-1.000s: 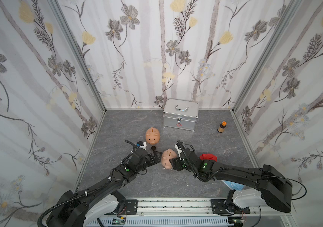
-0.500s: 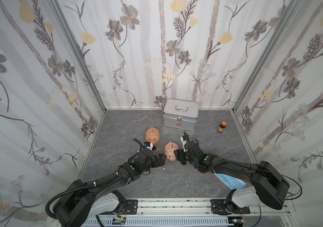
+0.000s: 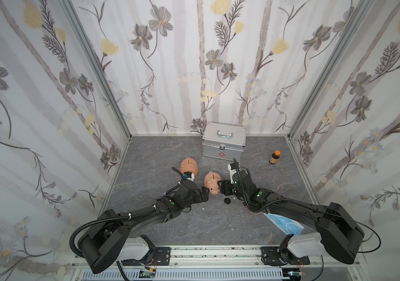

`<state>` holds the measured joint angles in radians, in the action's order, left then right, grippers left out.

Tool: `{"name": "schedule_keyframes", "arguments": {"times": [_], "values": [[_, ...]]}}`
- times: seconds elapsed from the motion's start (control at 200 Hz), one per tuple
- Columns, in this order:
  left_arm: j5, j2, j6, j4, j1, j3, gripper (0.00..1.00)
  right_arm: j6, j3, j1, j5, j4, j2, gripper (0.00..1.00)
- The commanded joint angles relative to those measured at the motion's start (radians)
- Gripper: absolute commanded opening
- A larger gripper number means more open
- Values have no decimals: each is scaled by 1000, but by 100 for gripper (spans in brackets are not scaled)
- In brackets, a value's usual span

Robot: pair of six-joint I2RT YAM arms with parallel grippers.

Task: Open piggy banks
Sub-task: Move the piggy bank to the center of the board.

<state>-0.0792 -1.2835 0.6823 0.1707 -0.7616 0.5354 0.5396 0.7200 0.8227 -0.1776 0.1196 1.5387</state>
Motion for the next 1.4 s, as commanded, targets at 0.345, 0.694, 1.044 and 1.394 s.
{"name": "schedule_keyframes", "arguments": {"times": [0.345,0.694,1.044,1.394], "values": [[192,193,83,128,261,-184,100,110,142,69,-60,-61,175,81],[290,288,95,92,419,-209,100,83,224,50,-73,-132,253,79],[267,241,40,2,473,-97,100,-23,301,-18,-38,-138,324,77],[225,181,-3,-22,473,-51,100,-125,413,-100,-5,-153,418,75]]}}
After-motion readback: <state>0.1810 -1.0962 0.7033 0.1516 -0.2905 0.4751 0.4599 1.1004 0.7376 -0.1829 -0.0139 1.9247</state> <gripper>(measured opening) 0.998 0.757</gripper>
